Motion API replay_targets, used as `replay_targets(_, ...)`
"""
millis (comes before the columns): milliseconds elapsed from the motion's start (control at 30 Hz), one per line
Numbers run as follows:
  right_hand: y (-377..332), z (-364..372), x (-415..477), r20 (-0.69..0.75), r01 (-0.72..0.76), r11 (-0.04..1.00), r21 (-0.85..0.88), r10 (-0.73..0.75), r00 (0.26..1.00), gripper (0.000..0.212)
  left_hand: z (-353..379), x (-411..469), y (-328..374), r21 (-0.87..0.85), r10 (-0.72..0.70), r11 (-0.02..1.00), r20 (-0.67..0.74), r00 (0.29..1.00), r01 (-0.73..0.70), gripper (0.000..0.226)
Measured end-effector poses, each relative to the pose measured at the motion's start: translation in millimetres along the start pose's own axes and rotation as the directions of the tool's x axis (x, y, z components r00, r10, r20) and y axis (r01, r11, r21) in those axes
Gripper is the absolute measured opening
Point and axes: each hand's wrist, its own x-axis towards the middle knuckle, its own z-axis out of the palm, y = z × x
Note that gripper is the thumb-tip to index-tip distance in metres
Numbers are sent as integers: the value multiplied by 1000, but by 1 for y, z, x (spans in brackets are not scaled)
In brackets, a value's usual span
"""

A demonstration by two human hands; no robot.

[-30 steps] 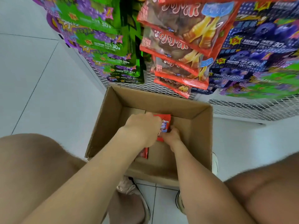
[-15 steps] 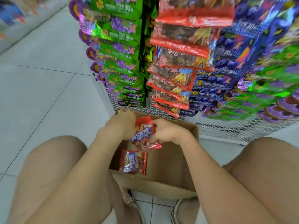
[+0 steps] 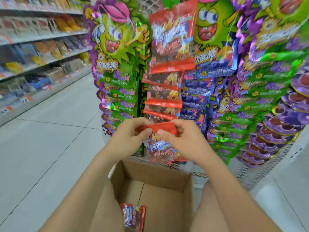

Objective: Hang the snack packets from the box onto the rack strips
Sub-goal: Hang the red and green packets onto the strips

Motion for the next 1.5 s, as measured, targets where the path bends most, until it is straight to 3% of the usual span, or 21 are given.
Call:
replay_targets(167,-77,-46,22,-213,192,975,-116,-213,953,2,-29,43,84,-68,142,986,-119,983,-150,16)
replay_targets(333,-148,-77,59,-420,331,917,-224,-397,816,5,-58,94,155,-76,236,957,-355,905,-279,16)
replay_targets(433,-179,-93,85,-540,331,883,-334,-467,700,18,-71,129,181,37,270,959,-436,859,-282,37)
replay_targets(500,-196,-102,102,-579,315,877,-363,-477,661,29,-78,149,194,-39,169,978,-434,885,-206,55)
replay_targets(600,-210,-112,131,-595,260,894,-365,-439,673,41,-84,170,208,-275,1,956,-359,933,-106,39)
replay_targets(700,-221,-119,151,-608,207,925,-320,-368,704,48,-91,182,219,-344,-46,935,-348,937,-82,7)
replay_targets(833,-231,-119,161,-600,184,941,-282,-323,732,49,-100,193,226,-551,-183,834,-261,948,9,13)
replay_targets(900,-231,-117,166,-608,223,945,-240,-326,724,49,-104,197,226,-576,-207,815,-193,959,60,19)
replay_targets(1067,-234,-114,172,-609,261,944,-200,-328,722,41,-107,201,228,-631,-170,771,-71,983,88,24)
replay_targets(1200,-234,-113,174,-612,263,943,-202,-331,718,46,-108,203,230,-666,-145,735,24,989,124,24)
replay_targets(1367,-224,-111,173,-607,236,912,-335,-400,686,50,-106,200,228,-663,-148,739,14,989,120,25)
replay_targets(1500,-210,-108,173,-590,255,852,-457,-505,630,39,-101,200,216,-614,-59,789,-104,993,-18,22)
